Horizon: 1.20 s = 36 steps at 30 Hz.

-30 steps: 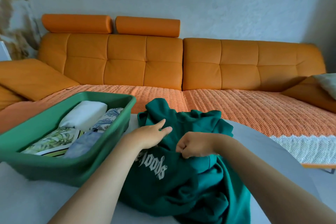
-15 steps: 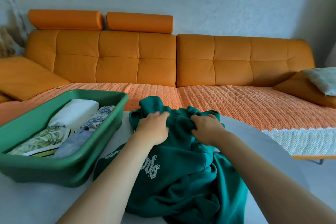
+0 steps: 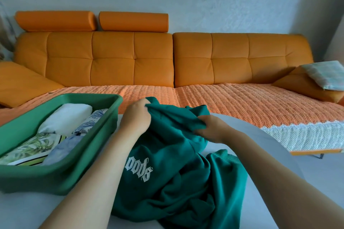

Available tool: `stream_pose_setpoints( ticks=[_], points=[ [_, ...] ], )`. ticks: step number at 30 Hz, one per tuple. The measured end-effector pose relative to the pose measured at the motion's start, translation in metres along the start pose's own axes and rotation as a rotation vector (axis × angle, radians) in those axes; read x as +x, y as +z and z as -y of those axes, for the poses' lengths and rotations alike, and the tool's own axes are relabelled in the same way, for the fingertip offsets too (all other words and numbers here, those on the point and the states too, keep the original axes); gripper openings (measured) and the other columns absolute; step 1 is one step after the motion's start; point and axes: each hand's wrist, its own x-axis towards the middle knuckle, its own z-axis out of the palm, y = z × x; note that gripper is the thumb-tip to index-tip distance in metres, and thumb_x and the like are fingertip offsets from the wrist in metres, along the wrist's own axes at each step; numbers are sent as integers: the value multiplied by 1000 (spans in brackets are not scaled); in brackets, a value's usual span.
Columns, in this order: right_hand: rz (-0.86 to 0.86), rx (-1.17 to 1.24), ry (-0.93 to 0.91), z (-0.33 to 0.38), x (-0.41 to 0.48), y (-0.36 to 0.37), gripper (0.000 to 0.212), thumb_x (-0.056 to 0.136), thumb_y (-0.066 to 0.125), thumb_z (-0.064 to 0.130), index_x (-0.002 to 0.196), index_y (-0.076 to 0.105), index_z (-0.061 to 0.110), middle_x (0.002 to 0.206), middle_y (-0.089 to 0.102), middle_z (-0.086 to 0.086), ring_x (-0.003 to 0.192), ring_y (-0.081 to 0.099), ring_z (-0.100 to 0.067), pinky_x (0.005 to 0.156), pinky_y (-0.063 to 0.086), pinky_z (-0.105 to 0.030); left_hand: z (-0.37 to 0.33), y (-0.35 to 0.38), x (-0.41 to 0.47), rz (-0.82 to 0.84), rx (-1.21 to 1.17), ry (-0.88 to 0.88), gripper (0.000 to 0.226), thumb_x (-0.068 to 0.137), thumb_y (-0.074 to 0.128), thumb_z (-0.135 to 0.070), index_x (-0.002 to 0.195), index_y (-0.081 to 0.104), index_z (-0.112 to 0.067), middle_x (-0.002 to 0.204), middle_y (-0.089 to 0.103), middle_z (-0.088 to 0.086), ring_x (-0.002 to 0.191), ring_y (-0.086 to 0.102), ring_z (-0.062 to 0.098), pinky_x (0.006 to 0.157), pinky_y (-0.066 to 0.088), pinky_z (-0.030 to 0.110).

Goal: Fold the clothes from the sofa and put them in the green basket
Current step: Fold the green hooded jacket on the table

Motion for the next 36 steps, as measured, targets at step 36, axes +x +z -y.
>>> stream_pose_setpoints(
  ticks=[36],
  points=[
    [-358,-325,119,-47,-52,-70,49,83,38,76,94,57,33,73,55,11,71,53,-14,53,33,-28,-129,56,-31,61,366,549,24,104,45,-32,118,65,-29,115,60,-3,111,47,23,76,36,33]
  ],
)
